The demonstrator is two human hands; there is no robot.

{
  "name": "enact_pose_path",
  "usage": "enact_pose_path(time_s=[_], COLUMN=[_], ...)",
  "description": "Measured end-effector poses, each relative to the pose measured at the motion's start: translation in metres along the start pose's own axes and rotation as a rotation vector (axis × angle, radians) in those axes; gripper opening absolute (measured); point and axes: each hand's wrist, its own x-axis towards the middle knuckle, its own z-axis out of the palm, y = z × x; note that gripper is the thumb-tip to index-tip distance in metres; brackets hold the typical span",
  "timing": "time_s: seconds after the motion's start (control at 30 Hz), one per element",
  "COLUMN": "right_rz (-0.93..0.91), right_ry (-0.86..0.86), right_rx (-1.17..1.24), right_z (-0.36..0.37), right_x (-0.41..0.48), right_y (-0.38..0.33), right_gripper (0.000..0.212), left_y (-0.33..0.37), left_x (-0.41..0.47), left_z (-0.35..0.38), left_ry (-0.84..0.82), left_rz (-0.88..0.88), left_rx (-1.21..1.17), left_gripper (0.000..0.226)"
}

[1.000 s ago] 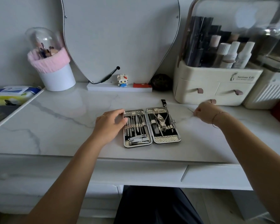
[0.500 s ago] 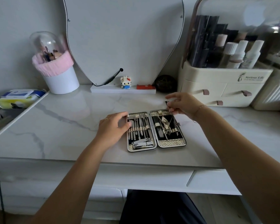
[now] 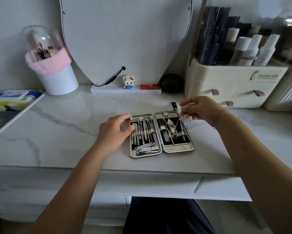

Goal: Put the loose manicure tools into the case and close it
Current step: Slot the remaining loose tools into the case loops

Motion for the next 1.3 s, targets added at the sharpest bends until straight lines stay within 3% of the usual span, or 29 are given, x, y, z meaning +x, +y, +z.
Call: enact_pose_path(time_s=[0.53, 0.9, 1.3], right_rz=[-0.075, -0.104, -0.151], right_ry=[-0.015, -0.01, -0.022], right_rx=[-0.156, -0.4, -0.295], right_z=[0.008, 0.007, 0.003], right_x=[-0.006, -0.012, -0.018], right_y=[0.008, 0.014, 0.021], right_gripper=[0.02, 0.011, 0.018], left_y=[0.001, 0.002, 0.001], left_x=[-0.002, -0.001, -0.001], left_z=[-0.001, -0.001, 0.0], left_ry=[-0.021, -0.008, -0.009], left_rz=[-0.018, -0.015, -0.004], left_rx=[-0.017, 0.005, 0.016], left_gripper=[0.043, 0.043, 0.043])
